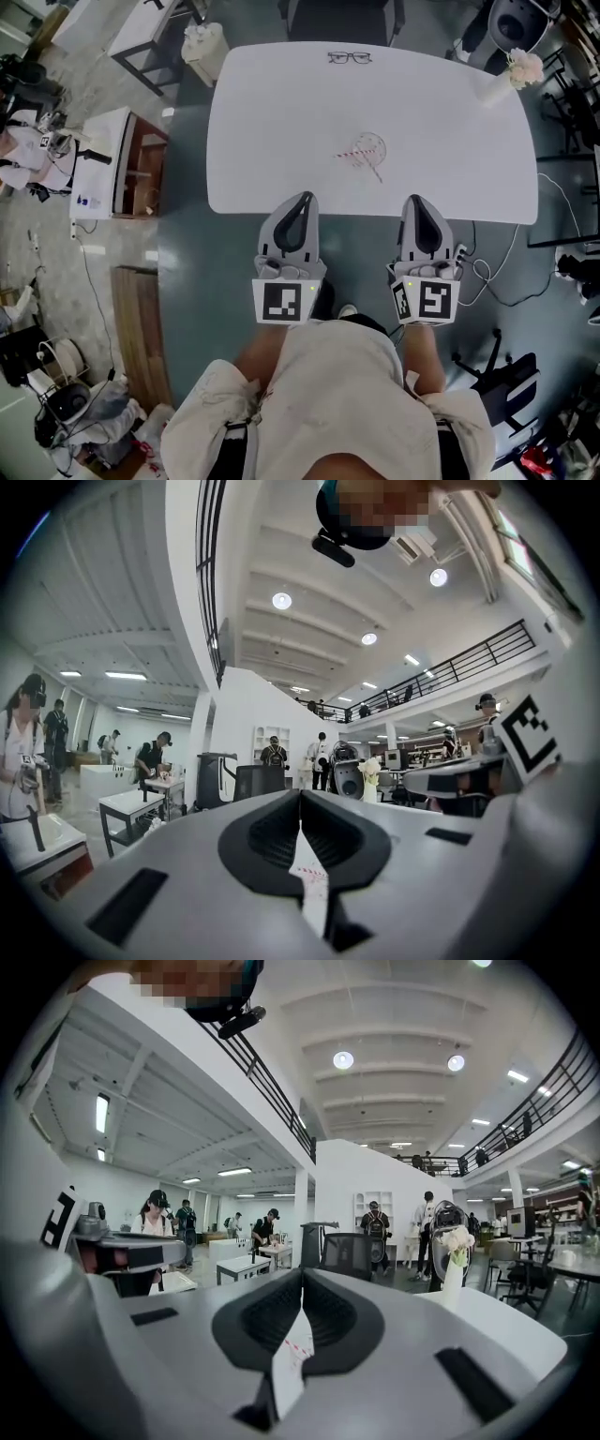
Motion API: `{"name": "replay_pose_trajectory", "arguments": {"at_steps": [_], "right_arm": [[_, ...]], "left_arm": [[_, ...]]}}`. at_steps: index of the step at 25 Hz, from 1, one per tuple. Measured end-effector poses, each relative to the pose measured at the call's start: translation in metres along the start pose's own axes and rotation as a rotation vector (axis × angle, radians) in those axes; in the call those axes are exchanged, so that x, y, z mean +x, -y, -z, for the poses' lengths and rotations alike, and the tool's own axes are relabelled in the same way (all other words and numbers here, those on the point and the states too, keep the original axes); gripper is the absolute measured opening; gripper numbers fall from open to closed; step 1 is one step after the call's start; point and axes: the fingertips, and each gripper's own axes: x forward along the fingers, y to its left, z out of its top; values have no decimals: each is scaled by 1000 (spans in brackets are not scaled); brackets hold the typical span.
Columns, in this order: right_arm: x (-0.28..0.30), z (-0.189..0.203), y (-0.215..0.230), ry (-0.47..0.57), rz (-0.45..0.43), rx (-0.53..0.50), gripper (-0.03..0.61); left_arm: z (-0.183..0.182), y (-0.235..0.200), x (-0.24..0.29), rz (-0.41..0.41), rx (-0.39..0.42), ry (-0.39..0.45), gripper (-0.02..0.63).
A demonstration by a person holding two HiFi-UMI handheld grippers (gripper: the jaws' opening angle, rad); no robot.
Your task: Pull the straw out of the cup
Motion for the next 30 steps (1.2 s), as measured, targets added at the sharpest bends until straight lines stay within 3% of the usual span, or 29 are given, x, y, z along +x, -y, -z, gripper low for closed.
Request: {"name": "replay_pose_trajectory", "arguments": {"at_steps": [11,30], "right_arm": [[46,56,-5,-154,23,-28,23],[118,159,0,-374,-121,-27,106]], "left_arm": [[45,-22,45,93,-1,-60,6],[92,-27,115,63,28,-165,6]]}}
